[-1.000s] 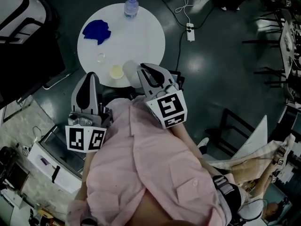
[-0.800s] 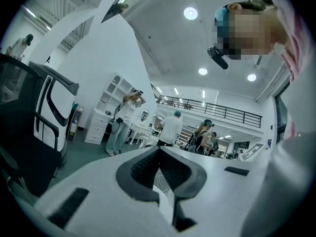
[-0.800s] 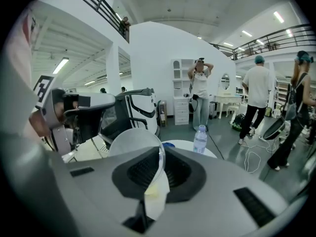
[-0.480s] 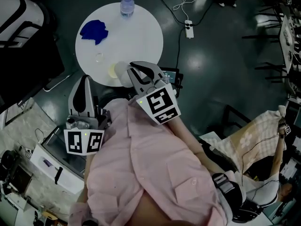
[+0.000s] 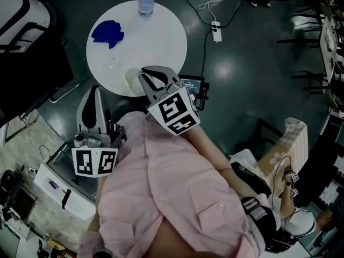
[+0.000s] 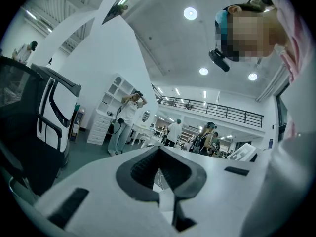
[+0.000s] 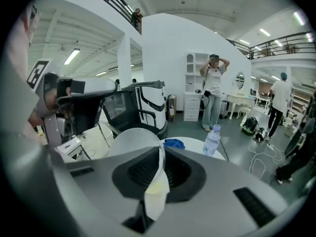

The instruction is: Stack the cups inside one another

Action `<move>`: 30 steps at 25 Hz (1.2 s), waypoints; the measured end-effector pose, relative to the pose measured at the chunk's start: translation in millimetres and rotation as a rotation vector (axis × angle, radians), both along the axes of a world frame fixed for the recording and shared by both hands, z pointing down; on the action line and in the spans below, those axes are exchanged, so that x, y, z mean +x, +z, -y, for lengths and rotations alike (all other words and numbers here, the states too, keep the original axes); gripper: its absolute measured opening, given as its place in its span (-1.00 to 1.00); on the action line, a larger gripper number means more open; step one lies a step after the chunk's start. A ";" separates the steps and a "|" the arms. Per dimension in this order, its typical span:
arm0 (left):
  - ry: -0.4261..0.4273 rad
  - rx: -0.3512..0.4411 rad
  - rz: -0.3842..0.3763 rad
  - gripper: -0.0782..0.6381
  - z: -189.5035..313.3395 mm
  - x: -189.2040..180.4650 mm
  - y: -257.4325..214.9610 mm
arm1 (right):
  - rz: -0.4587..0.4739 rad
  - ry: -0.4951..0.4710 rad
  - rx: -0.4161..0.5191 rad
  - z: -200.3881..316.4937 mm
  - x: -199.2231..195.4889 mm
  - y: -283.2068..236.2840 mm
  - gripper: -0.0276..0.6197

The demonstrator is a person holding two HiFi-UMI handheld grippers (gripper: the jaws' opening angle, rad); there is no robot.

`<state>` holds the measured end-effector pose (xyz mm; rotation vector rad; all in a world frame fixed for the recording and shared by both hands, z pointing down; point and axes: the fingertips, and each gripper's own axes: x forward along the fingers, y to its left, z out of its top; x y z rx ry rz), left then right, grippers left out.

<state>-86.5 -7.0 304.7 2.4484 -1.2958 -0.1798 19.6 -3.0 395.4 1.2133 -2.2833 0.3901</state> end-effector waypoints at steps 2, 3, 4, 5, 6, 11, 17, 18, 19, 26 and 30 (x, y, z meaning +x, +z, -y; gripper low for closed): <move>0.000 0.001 0.000 -0.76 -0.5 -0.3 -0.8 | -0.002 -0.003 -0.007 1.1 -0.7 2.0 -0.79; 0.000 0.001 -0.002 -0.76 -0.6 -0.2 -1.3 | 0.000 -0.006 -0.011 1.8 -1.2 3.2 -0.79; -0.001 0.002 -0.003 -0.76 -0.5 -0.2 -1.6 | 0.007 -0.008 -0.015 2.6 -2.2 4.5 -0.79; -0.003 0.003 -0.005 -0.76 -0.2 -0.3 -2.0 | 0.017 -0.009 -0.020 3.6 -3.4 5.9 -0.79; -0.005 0.005 -0.006 -0.76 0.2 -0.6 -2.2 | 0.025 -0.011 -0.026 4.8 -4.2 7.3 -0.79; -0.027 0.007 -0.013 -0.76 -0.4 -4.3 -2.7 | 0.031 -0.025 -0.055 11.2 -3.5 14.4 -0.79; -0.066 0.001 -0.017 -0.76 -4.2 -16.1 -1.0 | 0.001 -0.054 -0.086 16.8 -9.2 28.4 -0.79; -0.073 0.000 -0.016 -0.76 -4.8 -18.4 -0.8 | -0.001 -0.061 -0.090 17.6 -11.6 30.7 -0.79; -0.079 -0.001 -0.015 -0.76 -5.5 -19.8 -0.5 | -0.002 -0.069 -0.094 18.2 -13.8 32.9 -0.79; -0.108 -0.003 -0.005 -0.76 -8.8 -23.0 -0.8 | -0.005 -0.120 -0.124 20.8 -22.9 43.2 -0.79; -0.129 -0.004 -0.005 -0.76 -9.5 -27.5 -1.0 | -0.011 -0.132 -0.138 23.6 -24.3 49.5 -0.79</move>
